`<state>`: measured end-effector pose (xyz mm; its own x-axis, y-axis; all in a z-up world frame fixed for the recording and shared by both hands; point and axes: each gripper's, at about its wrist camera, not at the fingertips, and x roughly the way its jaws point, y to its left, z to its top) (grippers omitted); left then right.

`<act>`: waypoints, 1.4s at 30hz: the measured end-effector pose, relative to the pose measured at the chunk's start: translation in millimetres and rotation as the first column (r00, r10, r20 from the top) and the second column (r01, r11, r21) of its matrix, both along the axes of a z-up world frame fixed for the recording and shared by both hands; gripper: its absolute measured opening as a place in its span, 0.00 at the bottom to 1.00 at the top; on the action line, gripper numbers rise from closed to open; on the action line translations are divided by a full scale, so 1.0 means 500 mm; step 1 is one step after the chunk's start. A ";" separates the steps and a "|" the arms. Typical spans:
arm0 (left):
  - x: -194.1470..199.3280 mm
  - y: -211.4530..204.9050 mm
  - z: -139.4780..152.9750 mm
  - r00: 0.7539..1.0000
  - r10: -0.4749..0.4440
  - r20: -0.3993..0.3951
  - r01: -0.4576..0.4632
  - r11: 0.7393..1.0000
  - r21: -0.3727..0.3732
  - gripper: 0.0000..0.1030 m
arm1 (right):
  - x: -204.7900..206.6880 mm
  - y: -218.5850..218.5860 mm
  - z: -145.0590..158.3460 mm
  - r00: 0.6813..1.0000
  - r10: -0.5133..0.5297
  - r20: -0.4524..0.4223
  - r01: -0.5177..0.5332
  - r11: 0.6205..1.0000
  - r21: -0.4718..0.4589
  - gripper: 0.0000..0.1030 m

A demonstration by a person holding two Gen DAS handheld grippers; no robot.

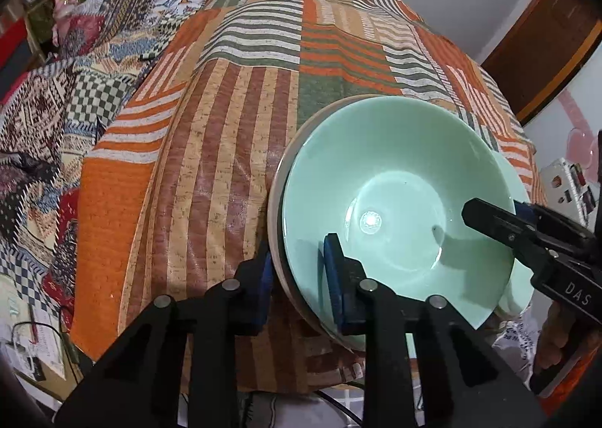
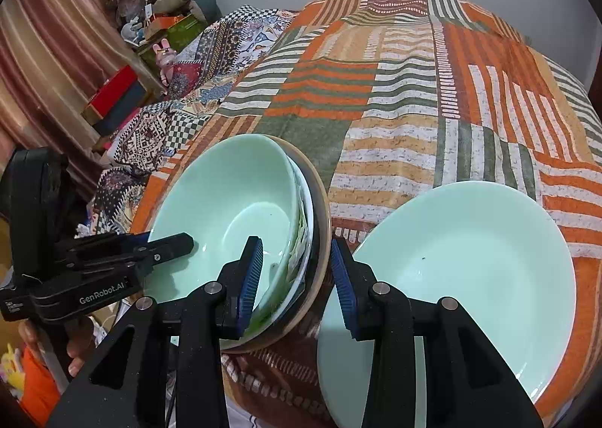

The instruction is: Organize plates and bowls

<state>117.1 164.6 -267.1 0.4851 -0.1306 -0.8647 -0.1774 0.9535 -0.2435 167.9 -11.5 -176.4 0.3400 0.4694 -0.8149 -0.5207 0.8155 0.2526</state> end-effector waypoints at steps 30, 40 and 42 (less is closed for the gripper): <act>-0.051 -0.058 0.162 0.990 -0.008 0.140 -0.002 0.997 0.073 0.25 | -0.026 -0.049 0.091 0.996 -0.067 0.053 0.064 0.997 0.049 0.33; -0.046 -0.125 0.234 0.976 -0.062 0.209 0.043 0.994 0.097 0.25 | -0.041 -0.117 0.153 0.983 -0.128 0.128 0.116 0.988 0.098 0.33; -0.042 -0.140 0.244 0.973 -0.077 0.218 0.057 0.994 0.097 0.25 | -0.043 -0.133 0.157 0.980 -0.144 0.134 0.131 0.986 0.102 0.33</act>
<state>95.8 94.5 -145.1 0.6581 -0.0958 -0.7469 -0.0642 0.9811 -0.1824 146.5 -77.8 -98.1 0.5147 0.4812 -0.7095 -0.4409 0.8584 0.2623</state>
